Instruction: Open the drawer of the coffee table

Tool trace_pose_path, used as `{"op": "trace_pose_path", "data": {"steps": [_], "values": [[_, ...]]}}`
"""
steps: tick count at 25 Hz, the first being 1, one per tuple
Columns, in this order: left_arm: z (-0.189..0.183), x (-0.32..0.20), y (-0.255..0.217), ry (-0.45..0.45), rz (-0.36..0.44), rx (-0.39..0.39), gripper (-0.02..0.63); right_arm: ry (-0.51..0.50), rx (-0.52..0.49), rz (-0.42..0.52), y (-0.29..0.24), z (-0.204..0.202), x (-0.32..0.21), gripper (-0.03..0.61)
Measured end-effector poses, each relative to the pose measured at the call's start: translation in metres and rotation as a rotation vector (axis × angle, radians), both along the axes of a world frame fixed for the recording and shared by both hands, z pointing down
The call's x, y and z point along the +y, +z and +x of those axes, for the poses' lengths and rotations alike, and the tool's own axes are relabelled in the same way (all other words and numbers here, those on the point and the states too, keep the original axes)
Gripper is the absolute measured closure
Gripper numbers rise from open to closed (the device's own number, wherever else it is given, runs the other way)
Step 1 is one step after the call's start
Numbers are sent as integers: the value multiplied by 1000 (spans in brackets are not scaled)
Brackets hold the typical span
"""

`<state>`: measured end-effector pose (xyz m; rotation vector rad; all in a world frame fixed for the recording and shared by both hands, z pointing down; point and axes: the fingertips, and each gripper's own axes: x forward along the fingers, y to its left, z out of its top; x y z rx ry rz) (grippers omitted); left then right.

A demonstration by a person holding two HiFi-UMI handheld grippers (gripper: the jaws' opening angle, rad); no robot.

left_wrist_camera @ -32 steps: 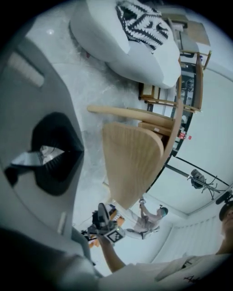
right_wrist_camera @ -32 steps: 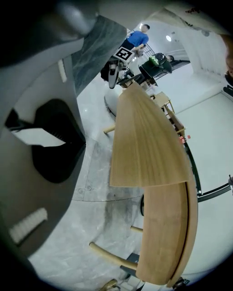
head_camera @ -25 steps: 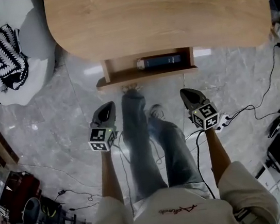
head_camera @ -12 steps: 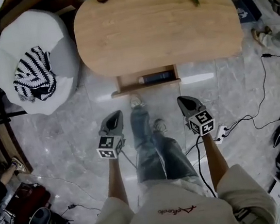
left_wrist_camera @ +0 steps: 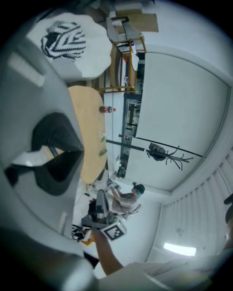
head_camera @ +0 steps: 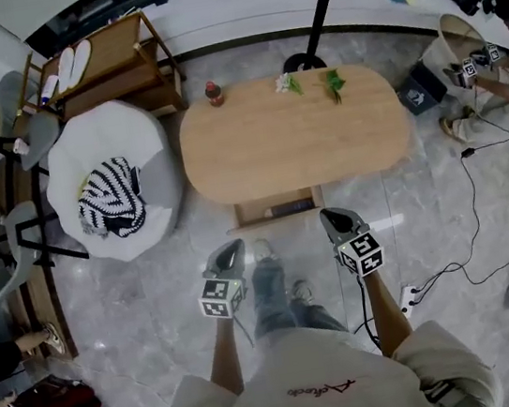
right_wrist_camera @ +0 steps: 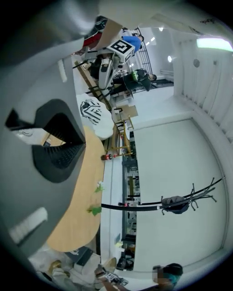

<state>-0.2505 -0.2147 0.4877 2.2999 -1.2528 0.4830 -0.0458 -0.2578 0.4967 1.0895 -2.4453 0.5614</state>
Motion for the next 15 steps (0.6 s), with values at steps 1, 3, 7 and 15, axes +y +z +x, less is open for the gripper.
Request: {"op": "trace_pose_path", "data": {"steps": [1, 3, 7, 15], "values": [[3, 4, -16, -2, 17, 0, 614, -5, 0, 23, -17, 0, 5, 575], [9, 10, -44, -6, 59, -2, 614, -11, -6, 72, -50, 0, 13, 574], [17, 23, -98, -16, 134, -8, 614, -16, -23, 163, -108, -2, 32, 574], [21, 51, -188, -19, 289, -2, 614, -10, -44, 298, -188, -5, 80, 574]]}}
